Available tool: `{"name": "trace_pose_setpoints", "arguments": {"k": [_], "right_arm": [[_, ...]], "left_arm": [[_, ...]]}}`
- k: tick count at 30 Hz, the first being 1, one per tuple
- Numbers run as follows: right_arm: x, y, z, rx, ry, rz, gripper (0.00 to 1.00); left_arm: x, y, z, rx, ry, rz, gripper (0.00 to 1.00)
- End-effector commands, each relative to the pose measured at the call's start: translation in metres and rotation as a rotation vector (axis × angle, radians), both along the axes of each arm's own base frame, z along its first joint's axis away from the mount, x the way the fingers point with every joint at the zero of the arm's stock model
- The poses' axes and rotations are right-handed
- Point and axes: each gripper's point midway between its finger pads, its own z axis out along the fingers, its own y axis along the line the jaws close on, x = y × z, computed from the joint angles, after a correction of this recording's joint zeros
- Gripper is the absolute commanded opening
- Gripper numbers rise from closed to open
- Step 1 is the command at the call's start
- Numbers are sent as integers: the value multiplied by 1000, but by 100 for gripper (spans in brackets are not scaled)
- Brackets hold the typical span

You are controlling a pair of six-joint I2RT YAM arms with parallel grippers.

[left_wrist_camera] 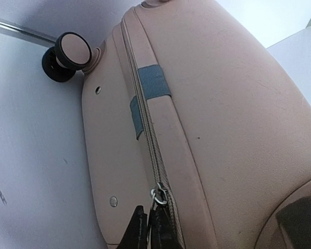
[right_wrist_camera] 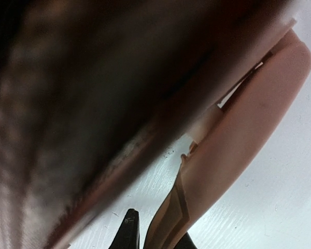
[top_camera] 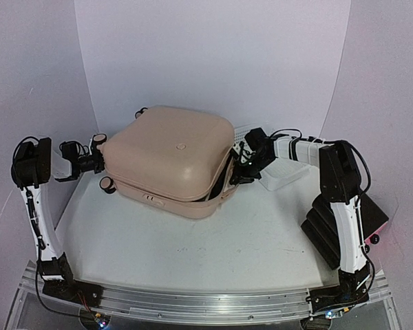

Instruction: Open, take out, and arrange the luggage

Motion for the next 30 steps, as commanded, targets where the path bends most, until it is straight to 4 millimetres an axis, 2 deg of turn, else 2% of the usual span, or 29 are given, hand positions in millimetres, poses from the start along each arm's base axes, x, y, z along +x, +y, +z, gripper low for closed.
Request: {"name": "trace_pose_setpoints", "arguments": {"k": [1,4,5,8,10,11,14,15,16,19,22,24,26,30], "right_arm": [[-65,-13,-22,-100,57,400,0],[-59,-17,-17,-130,44,348,0],[-57,-18,-13,-136,40,326,0],[-50,-20,0,-151,15,244,14],[-47,-22,6,-170,6,191,26],[-47,-21,10,-167,7,172,31],[-50,-21,21,-185,2,105,45],[-50,-23,27,-197,-2,78,50],[-52,-26,31,-206,3,51,53],[-65,-32,47,-191,18,7,62],[-80,-40,58,-191,29,-29,71],[-87,-48,63,-197,31,-59,78],[-93,-56,67,-206,33,-89,85],[-105,-69,67,-216,55,-137,92]], "left_arm": [[63,63,84,109,-295,363,9],[49,74,75,133,-243,482,24],[42,85,71,148,-215,560,28],[7,100,54,137,-98,670,41],[-16,97,43,137,-2,703,65],[-29,94,34,141,63,709,69],[-68,85,26,154,158,723,71],[-81,81,36,160,147,725,71],[-95,77,35,177,162,718,72],[-123,69,48,202,182,708,72],[-145,59,75,210,156,677,73],[-155,53,99,215,112,662,74],[-165,50,112,261,134,645,74],[-170,48,158,397,61,669,73]]}}
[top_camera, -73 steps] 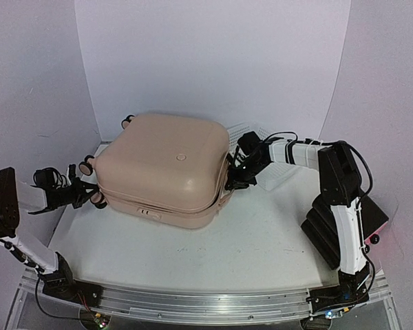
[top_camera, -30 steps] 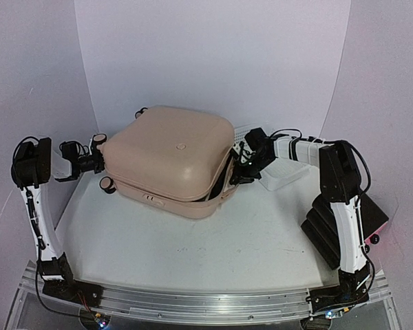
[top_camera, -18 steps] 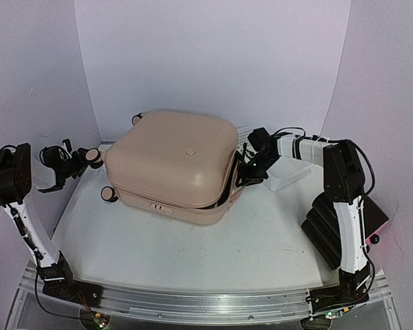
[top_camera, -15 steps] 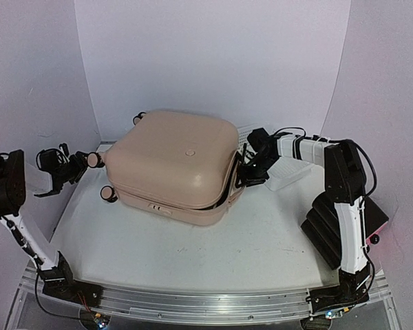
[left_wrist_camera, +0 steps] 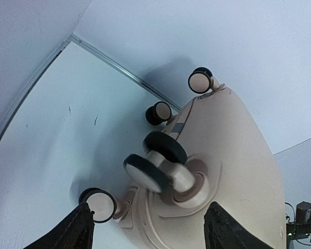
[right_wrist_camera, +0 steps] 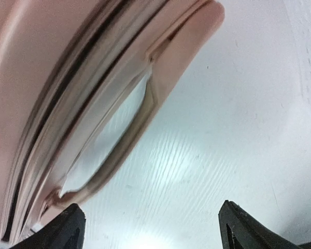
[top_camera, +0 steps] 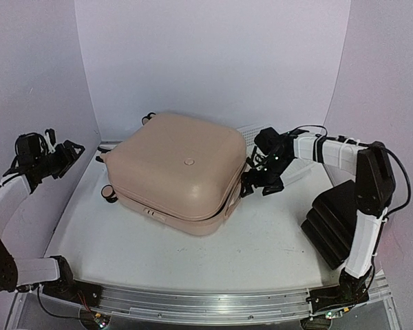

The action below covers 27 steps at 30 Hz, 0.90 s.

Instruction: Open, take out, and arrange the luggage

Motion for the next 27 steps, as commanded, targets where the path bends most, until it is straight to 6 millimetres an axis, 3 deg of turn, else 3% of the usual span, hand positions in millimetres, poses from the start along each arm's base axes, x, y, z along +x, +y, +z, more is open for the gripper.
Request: {"name": "trace_pose_setpoints", "arguments": {"k": [1,4,8,12,15,18,22,24,27], "right_arm": [[-18,-16,29,1,-16,-45,93],[-30,-16,35,52,14,-75,94],[-34,19,63,319,50,-147,95],[-14,44,95,552,16,-263,96],[4,57,108,655,3,-325,97],[22,63,115,718,-32,-372,97],[42,75,106,752,-21,-410,97],[50,81,102,752,-15,-404,97],[62,91,105,752,-43,-347,97]], "left_arm": [[-9,-8,49,161,-21,-31,73],[7,-38,63,210,-42,-145,73],[40,-79,54,274,11,-297,74],[78,-106,44,310,61,-413,76],[103,-121,29,328,127,-503,83],[115,-129,9,295,214,-557,85],[107,-148,-10,170,269,-656,85],[87,-161,-15,88,292,-725,83],[55,-164,-26,89,334,-729,82]]}}
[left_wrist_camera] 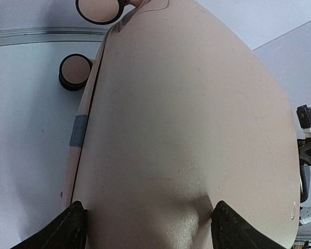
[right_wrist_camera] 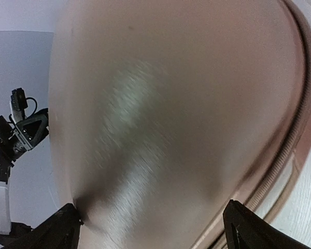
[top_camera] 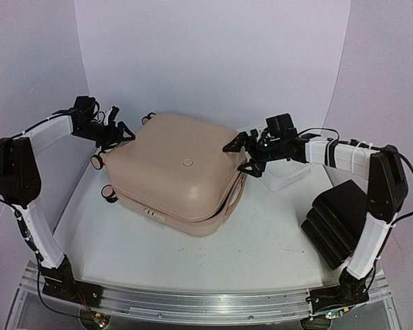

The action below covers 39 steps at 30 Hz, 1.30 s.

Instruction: Open, take out, and arrange the luggage

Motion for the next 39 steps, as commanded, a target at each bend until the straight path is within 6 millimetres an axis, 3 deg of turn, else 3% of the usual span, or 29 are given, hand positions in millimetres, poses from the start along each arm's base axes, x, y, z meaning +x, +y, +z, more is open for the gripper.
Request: {"name": "trace_pose_setpoints", "arguments": {"k": [1,6,9,13,18,21,23,26,30,32,35,37,39], "right_arm": [[24,29,1,22,-66,52,97],[34,58,-8,41,-81,204,96],[40,77,-4,65,-120,278,96],[62,91,-7,49,-180,283,97],[96,103,-6,18,-199,240,97],[108,96,9,-57,-207,194,97],[109,78,21,-146,-213,163,97],[104,35,46,-309,-246,115,98],[75,-17,75,-525,-306,119,98],[49,-32,72,-590,-298,185,98],[-2,-36,73,-652,-364,348,98],[-42,-28,70,-751,-482,528,98],[-86,-11,65,-830,-630,742,98]], "left_arm": [[-71,-21,-18,-55,145,-88,81],[-143,-31,-43,-60,215,-109,80],[-188,-37,-54,-71,250,-112,79],[-235,-68,-46,-138,223,-130,80],[-256,-131,-18,-188,154,-221,80],[-264,-173,-8,-147,129,-319,79],[-263,-182,-1,-115,95,-333,78],[-258,-165,19,-49,-19,-302,82],[-245,-124,49,100,-165,-215,91],[-238,-104,59,128,-196,-163,92],[-230,-77,71,135,-237,-79,92],[-225,-60,72,123,-262,0,95],[-226,-55,73,81,-292,19,95]]}}
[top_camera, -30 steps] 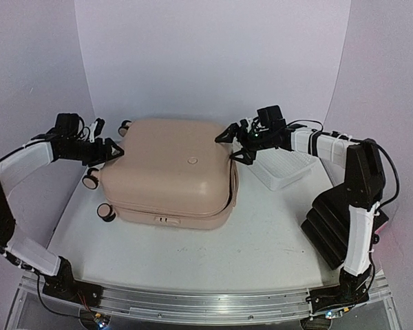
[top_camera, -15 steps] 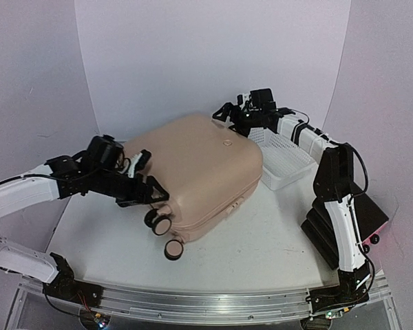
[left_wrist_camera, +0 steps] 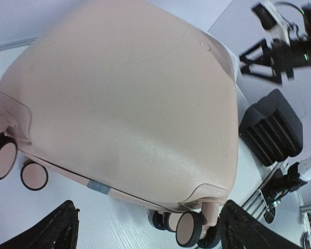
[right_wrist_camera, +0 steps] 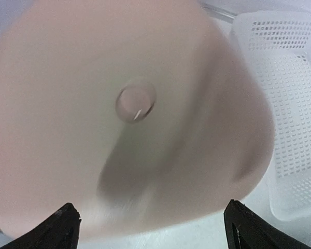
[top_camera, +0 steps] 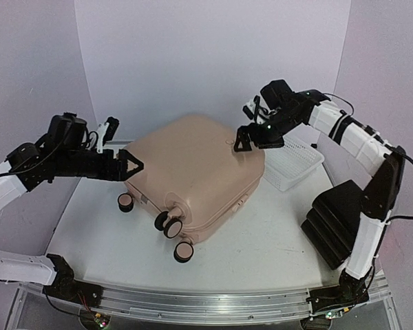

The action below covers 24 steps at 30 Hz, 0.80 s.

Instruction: Open, take out, and arrange the luggage

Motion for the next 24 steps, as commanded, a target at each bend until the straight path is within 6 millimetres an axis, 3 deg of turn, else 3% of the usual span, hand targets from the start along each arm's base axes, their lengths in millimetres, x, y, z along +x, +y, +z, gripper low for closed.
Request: {"name": "trace_pose_setpoints", "arguments": {"k": [1,4,9,12,19,24], "right_arm": [[-112,31,0,-280,-197,551,98],[-165,65,-3,-332,-361,857,98],[-223,107,7,-264,-517,1246,98],[-259,117,-5,-208,-592,1558,98],[-261,158,-8,-204,-636,1699,98],[-263,189,-13,-195,-665,1730,98]], "left_arm": [[3,25,3,-19,-89,81,94],[3,30,-7,-43,-109,106,94],[-2,33,-49,-69,-138,107,94],[-13,21,-70,-165,-224,11,95],[-20,14,-101,-142,-512,-117,83],[-11,0,-129,-66,-543,-188,72]]}}
